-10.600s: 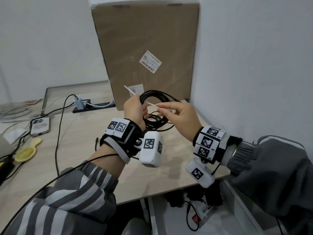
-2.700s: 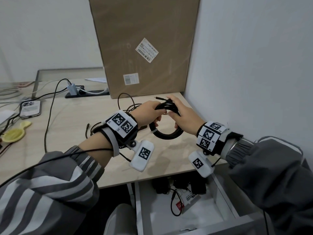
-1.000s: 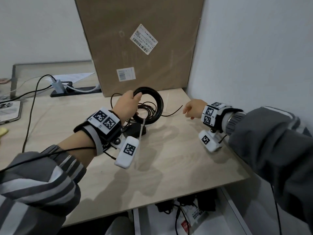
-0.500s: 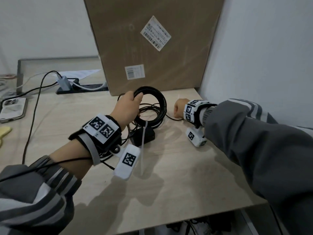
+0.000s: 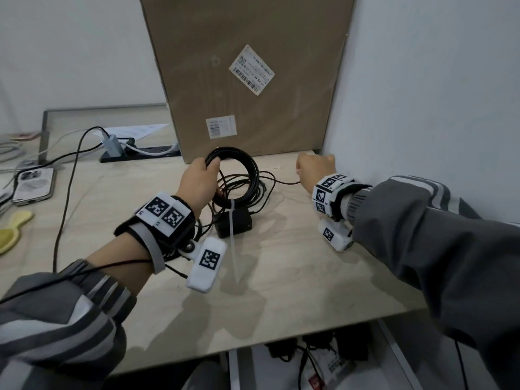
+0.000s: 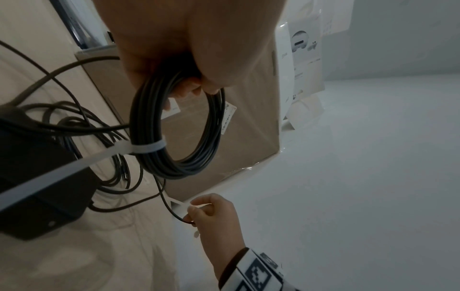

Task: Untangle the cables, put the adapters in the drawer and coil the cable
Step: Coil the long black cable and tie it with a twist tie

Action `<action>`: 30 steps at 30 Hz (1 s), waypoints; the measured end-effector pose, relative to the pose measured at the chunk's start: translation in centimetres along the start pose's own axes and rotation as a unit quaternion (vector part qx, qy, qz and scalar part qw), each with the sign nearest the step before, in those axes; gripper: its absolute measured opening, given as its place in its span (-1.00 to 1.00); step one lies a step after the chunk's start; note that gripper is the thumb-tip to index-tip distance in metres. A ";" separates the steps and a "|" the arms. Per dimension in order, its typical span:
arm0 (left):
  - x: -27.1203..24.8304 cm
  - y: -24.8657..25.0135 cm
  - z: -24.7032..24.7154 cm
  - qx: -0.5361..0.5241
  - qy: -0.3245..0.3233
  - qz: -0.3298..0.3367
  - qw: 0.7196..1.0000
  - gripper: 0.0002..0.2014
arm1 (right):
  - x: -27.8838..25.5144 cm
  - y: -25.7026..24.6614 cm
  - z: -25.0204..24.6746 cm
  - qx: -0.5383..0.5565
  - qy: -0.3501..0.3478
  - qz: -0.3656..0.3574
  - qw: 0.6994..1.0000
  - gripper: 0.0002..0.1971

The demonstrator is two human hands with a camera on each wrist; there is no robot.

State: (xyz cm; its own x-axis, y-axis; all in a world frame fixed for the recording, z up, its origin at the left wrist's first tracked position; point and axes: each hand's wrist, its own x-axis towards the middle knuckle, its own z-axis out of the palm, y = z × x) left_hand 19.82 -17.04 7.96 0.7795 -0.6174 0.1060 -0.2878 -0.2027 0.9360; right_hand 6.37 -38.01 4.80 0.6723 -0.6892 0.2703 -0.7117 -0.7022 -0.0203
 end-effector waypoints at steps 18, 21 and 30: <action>-2.3 0.3 -0.2 -0.090 0.019 -0.022 0.995 -0.77 | -4.8 -1.1 -8.0 0.614 0.188 0.108 0.759 -0.81; -2.6 0.6 0.4 -0.100 0.010 -0.031 0.994 -0.77 | -6.9 -1.7 -9.6 0.680 0.150 0.091 0.712 -0.80; -4.0 2.4 1.5 -0.169 0.031 -0.024 0.985 -0.78 | -14.0 -3.0 -10.3 0.601 0.075 0.145 0.782 -0.88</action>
State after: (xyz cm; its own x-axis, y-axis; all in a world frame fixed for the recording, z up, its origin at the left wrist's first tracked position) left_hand 15.17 -16.24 9.22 0.8228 -0.5640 0.0692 -0.0562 0.0404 0.9976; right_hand -2.99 -24.46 11.00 0.4223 -0.8850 0.1959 -0.0630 -0.2443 -0.9677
